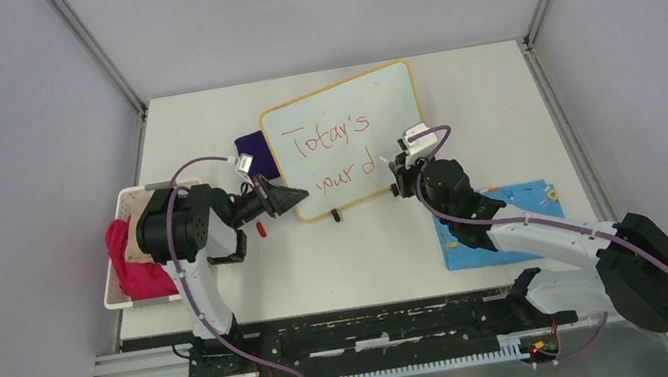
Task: Write a sentence on the whiteboard
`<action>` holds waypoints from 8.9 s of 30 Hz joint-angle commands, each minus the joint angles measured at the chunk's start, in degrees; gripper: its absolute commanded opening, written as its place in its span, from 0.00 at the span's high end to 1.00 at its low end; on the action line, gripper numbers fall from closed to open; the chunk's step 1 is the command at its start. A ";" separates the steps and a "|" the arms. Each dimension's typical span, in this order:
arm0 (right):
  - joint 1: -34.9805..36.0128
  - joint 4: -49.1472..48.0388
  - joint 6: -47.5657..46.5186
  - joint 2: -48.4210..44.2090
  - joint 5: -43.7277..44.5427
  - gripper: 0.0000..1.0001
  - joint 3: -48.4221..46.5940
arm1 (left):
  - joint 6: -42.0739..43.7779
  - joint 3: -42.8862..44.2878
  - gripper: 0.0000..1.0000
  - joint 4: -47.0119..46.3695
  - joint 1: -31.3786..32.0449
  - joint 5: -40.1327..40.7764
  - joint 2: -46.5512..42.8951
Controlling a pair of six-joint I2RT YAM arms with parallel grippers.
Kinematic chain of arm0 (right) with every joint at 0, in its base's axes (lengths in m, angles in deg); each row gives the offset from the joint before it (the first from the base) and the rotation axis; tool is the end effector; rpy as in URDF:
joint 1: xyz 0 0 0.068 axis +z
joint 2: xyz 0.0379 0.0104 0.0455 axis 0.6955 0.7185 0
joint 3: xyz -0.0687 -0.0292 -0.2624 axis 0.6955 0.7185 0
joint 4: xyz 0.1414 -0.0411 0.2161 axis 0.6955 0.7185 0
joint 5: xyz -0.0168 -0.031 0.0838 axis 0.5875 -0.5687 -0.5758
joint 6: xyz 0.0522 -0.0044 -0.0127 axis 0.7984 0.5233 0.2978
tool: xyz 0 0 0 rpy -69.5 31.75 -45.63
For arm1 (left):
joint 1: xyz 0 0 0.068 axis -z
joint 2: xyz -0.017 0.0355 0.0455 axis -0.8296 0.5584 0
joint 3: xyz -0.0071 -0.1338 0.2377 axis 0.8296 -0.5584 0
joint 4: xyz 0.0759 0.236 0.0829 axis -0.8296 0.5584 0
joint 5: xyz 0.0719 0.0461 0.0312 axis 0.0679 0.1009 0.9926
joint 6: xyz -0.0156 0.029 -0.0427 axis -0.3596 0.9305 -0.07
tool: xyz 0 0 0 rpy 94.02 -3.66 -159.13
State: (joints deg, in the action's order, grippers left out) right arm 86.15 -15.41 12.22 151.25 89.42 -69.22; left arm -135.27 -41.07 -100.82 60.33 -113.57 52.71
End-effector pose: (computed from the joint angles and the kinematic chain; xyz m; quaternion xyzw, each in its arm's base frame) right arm 0.1988 0.1624 0.2367 -0.1110 0.7636 0.1390 0.6207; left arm 0.2959 -0.0526 0.1059 0.0965 0.7003 -0.5802 0.4044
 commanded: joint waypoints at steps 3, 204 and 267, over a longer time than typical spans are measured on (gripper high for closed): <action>-0.47 -0.95 0.05 1.33 1.01 1.00 -1.86 | -2.59 -0.18 0.98 -8.61 0.12 1.22 1.84; -4.95 -0.06 1.35 3.91 -0.33 1.00 -2.91 | -2.85 0.06 0.98 -8.63 0.36 0.94 2.03; -3.93 1.78 7.83 -24.83 10.49 1.00 17.54 | -2.94 0.18 0.98 -8.69 0.30 0.89 2.21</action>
State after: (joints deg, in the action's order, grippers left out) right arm 82.20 -9.95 17.32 125.24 96.02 -53.03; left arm -135.27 -40.83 -100.84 60.68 -113.53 53.03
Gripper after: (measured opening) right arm 0.170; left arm 0.258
